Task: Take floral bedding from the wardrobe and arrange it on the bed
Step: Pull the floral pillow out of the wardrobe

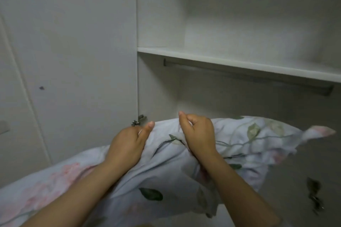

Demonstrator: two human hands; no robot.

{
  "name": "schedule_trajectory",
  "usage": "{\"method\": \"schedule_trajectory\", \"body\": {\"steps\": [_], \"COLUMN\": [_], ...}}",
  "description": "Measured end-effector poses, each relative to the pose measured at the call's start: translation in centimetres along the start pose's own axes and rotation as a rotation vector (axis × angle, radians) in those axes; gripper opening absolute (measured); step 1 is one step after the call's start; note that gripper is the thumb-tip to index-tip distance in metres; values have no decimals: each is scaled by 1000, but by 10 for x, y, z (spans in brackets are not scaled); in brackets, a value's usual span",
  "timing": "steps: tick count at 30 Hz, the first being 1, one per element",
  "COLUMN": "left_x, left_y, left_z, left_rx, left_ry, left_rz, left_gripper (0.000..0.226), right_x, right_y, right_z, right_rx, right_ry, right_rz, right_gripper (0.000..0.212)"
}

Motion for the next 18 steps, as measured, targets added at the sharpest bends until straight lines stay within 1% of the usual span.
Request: {"method": "schedule_trajectory", "body": {"steps": [2, 5, 8, 10, 14, 17, 18], "left_x": [24, 63, 103, 124, 154, 174, 179], "left_y": [-9, -28, -52, -67, -97, -113, -116], "left_z": [-11, -24, -37, -48, -61, -58, -54], "left_rx": [8, 32, 121, 181, 298, 326, 336], "left_ry": [53, 181, 341, 413, 468, 496, 497], "left_rz": [9, 26, 58, 68, 96, 90, 77], "left_gripper": [60, 55, 48, 43, 34, 21, 23], "right_x": [-10, -29, -50, -64, -88, -102, -106], "right_y": [-26, -58, -87, -104, -131, -145, -149], "right_z": [5, 9, 8, 5, 1, 1, 1], "right_rx": [45, 112, 183, 214, 258, 277, 275], "right_ry": [-16, -57, -105, -131, -188, -214, -218], "right_rz": [47, 83, 68, 50, 35, 45, 53], "right_gripper": [53, 54, 55, 56, 56, 56, 56]}}
Point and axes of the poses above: each hand's wrist, its own z-axis towards the middle knuckle, its own x-axis out of the back of the hand, y = z × x, the point moved 1 cm from there along z, towards the middle knuckle, and after that the axes turned 1 degree about -y, right-handed, at the moved point
